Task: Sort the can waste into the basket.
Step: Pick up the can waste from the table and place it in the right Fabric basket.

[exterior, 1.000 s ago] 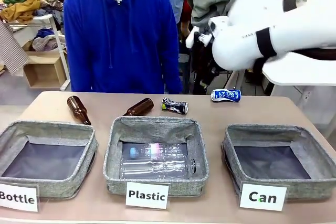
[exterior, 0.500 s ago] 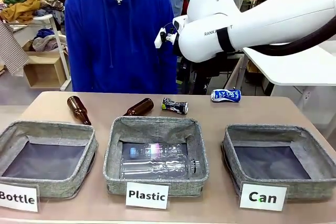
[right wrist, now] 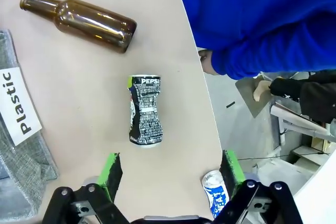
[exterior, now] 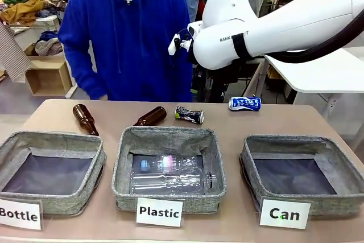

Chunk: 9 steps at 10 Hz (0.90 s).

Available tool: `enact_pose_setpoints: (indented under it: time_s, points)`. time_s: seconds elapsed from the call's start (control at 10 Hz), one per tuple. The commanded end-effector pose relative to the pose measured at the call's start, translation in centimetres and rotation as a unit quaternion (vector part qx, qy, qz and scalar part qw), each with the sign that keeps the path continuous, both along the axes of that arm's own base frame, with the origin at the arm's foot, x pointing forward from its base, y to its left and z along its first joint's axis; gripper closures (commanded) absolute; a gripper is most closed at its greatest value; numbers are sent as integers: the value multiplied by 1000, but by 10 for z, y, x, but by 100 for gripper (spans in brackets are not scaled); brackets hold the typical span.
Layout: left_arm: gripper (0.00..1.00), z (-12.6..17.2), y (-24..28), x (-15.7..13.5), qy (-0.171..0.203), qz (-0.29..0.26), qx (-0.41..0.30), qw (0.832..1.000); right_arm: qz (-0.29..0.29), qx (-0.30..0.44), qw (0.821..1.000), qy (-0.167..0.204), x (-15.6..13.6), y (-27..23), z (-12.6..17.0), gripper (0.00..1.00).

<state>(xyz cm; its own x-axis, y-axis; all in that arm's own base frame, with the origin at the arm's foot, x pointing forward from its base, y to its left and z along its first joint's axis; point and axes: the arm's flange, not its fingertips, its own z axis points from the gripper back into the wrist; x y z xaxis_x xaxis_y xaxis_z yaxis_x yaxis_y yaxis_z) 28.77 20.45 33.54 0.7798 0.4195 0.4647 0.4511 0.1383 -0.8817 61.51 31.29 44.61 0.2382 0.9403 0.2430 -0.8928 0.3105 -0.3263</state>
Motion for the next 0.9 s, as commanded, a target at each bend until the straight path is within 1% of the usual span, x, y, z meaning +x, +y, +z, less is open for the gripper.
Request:
enact_pose_setpoints:
  time_s: [0.0,0.2,0.3,0.4,0.5,0.6,0.7,0.8]
  points:
    - [0,2,-2,1,-16,4,-4,1000,16,-4,1000,13,16,1,-6,0]
    - [0,2,-2,1,-16,4,-4,1000,8,1,1000,20,24,0,-18,0]
    - [0,2,-2,1,-16,4,-4,1000,4,18,1000,15,16,-12,-12,0]
    - [0,2,-2,1,-16,4,-4,1000,9,38,999,7,0,-30,1,0]
    - [0,2,-2,1,-16,4,-4,1000,31,61,998,13,-12,-45,11,0]
    - [0,2,-2,1,-16,4,-4,1000,39,67,997,14,-14,-48,12,0]
    - [0,2,-2,1,-16,4,-4,1000,40,61,997,17,-7,-41,2,0]
    - [0,2,-2,1,-16,4,-4,1000,45,54,997,37,9,-30,-14,0]
